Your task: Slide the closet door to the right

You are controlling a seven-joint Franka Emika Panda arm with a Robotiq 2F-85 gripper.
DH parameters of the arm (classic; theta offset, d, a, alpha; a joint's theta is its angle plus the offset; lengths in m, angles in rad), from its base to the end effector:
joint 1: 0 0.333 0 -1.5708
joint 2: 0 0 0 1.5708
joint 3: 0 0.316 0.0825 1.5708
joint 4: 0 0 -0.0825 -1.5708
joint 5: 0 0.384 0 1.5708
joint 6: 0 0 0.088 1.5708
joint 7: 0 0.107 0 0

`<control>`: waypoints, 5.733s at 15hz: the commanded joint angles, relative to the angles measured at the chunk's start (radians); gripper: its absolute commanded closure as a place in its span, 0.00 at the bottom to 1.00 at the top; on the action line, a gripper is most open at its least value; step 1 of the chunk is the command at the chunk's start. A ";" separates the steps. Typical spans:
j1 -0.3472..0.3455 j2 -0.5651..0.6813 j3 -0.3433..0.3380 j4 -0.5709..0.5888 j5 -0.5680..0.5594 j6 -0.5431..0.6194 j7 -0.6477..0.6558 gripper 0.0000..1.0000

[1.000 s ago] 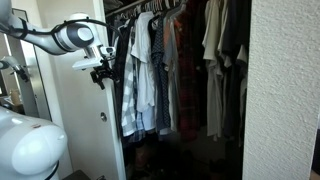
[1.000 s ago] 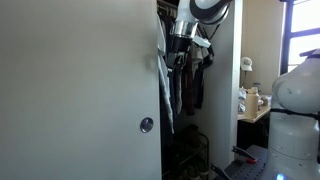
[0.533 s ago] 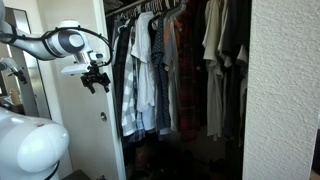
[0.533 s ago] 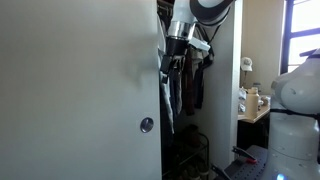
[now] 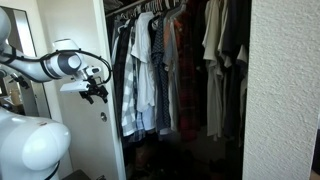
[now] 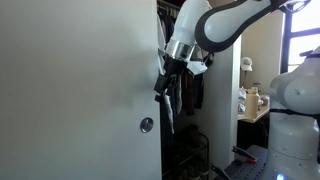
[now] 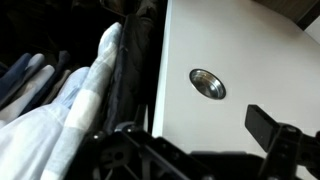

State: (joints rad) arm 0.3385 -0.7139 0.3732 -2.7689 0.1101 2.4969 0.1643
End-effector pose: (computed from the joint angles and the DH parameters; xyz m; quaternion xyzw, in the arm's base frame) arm 0.2786 0.2347 0.4452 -0.9526 -0.2118 -0.2183 0.0081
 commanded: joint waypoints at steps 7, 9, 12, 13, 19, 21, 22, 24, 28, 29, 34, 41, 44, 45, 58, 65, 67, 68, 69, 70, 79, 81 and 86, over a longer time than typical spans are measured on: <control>0.008 0.102 0.004 -0.020 -0.013 0.159 0.050 0.00; 0.008 0.102 0.002 -0.020 -0.013 0.159 0.049 0.00; 0.013 0.112 0.035 -0.020 -0.009 0.174 0.087 0.00; 0.015 0.111 0.050 -0.020 -0.012 0.170 0.101 0.00; 0.001 0.091 0.171 -0.020 -0.027 0.138 0.272 0.00; -0.011 0.080 0.209 -0.020 -0.038 0.113 0.333 0.00; -0.020 0.082 0.230 -0.019 -0.043 0.106 0.365 0.00; -0.039 0.094 0.267 -0.020 -0.053 0.094 0.414 0.00; -0.102 0.126 0.357 -0.022 -0.092 0.098 0.508 0.00; -0.117 0.129 0.375 -0.023 -0.105 0.101 0.526 0.00; -0.230 0.145 0.480 -0.023 -0.197 0.120 0.631 0.00; -0.413 0.147 0.641 -0.021 -0.343 0.157 0.800 0.00; -0.485 0.134 0.698 -0.021 -0.378 0.199 0.860 0.00; -0.507 0.125 0.714 -0.020 -0.389 0.209 0.870 0.00; -0.816 0.070 0.900 -0.016 -0.654 0.456 1.166 0.00; -0.791 0.068 0.879 -0.016 -0.804 0.375 1.291 0.00; -0.775 0.079 0.863 -0.015 -0.860 0.333 1.348 0.00; -0.764 0.086 0.854 -0.014 -0.887 0.312 1.378 0.00; -0.753 0.094 0.845 -0.013 -0.918 0.286 1.410 0.00; -0.740 0.102 0.835 -0.012 -0.948 0.260 1.442 0.00; -0.568 0.230 0.692 -0.007 -1.107 -0.024 1.586 0.00; -0.528 0.256 0.649 -0.007 -1.094 -0.072 1.575 0.00; -0.411 0.319 0.500 -0.011 -1.101 -0.187 1.569 0.00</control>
State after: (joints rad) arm -0.1336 -0.4358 0.9653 -2.7808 -0.9604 2.3801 1.7203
